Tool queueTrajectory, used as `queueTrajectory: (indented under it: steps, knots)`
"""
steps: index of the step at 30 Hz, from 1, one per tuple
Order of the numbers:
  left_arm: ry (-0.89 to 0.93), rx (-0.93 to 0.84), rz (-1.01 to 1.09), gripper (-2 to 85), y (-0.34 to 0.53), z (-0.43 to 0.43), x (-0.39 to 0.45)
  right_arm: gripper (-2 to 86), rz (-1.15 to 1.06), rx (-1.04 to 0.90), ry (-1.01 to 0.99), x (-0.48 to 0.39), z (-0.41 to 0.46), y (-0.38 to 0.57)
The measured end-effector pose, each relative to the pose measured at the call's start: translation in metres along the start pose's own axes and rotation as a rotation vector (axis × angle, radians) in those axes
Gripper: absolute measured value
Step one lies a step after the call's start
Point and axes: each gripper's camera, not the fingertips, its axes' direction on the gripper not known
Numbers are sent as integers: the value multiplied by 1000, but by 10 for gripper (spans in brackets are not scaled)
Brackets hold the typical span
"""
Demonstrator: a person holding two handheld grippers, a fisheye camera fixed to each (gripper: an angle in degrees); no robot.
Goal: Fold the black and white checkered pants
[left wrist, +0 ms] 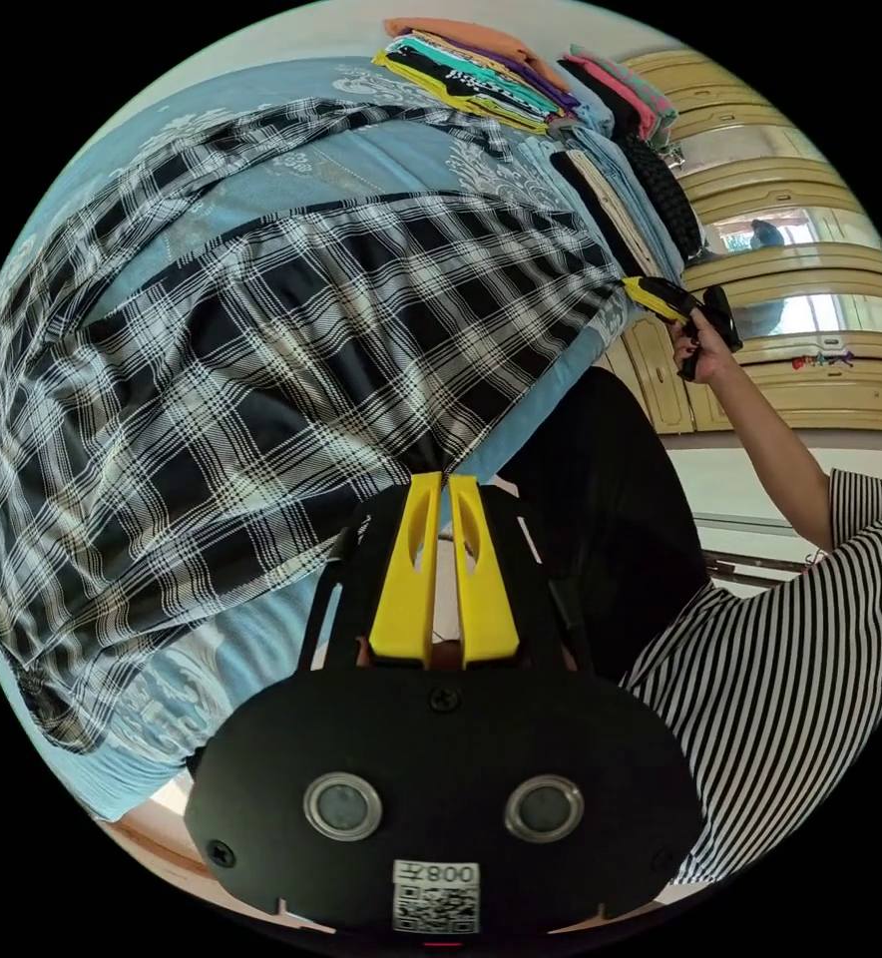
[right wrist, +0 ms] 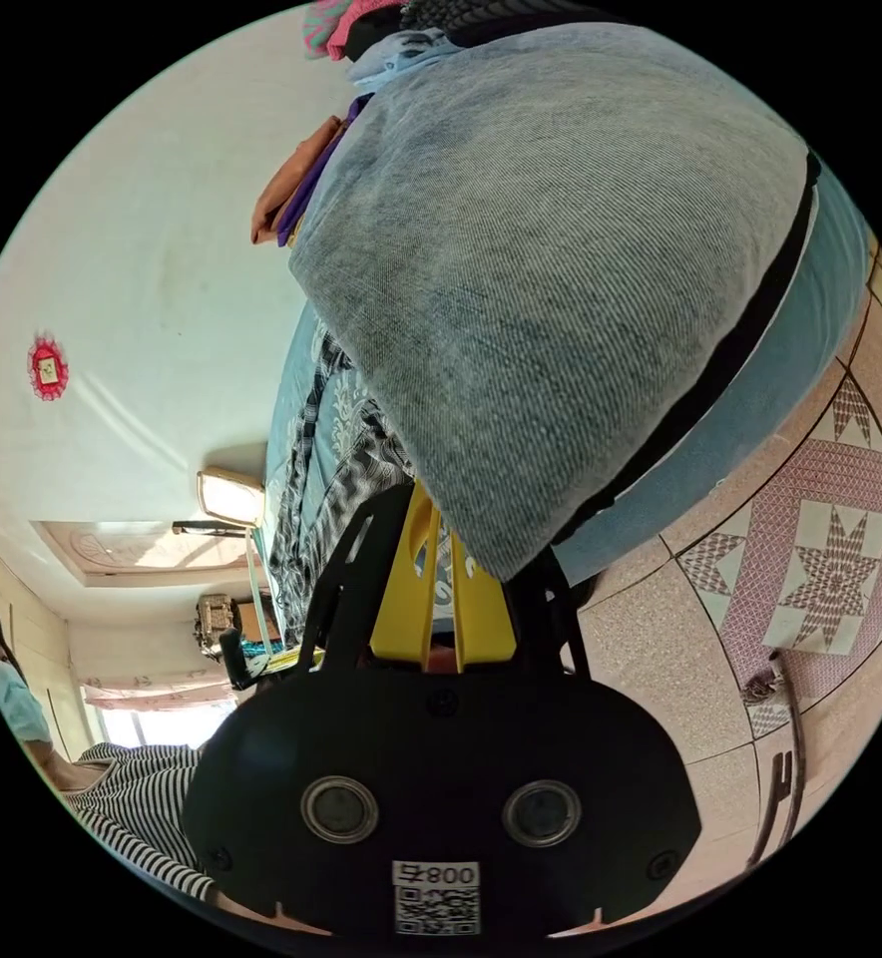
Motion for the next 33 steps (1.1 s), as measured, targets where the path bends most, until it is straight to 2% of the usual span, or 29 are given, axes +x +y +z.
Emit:
queueTrajectory:
  steps: [8, 13, 17, 20, 26, 29, 33]
  knots:
    - [64, 116, -157, 12, 27, -29, -26, 11, -3, 22, 40, -14, -20, 26]
    - [8, 215, -288, 11, 41, -57, -55, 18, -28, 63, 76, -38, -28, 42]
    - [18, 256, -429, 8, 47, -67, -85, 16, -159, 47, 144, -83, -15, 46]
    - [-10, 214, -521, 5, 52, -65, -101, 12, -247, 16, 182, -117, 5, 33]
    - [65, 257, -570, 3, 65, -73, -110, 1, -277, -46, 351, -152, 60, -3]
    - [63, 246, -554, 3, 66, -81, -106, -2, -233, -59, 315, -157, 73, -13]
    - [97, 328, -473, 3, 64, -104, -97, 2, -278, -19, 283, -181, 68, -3]
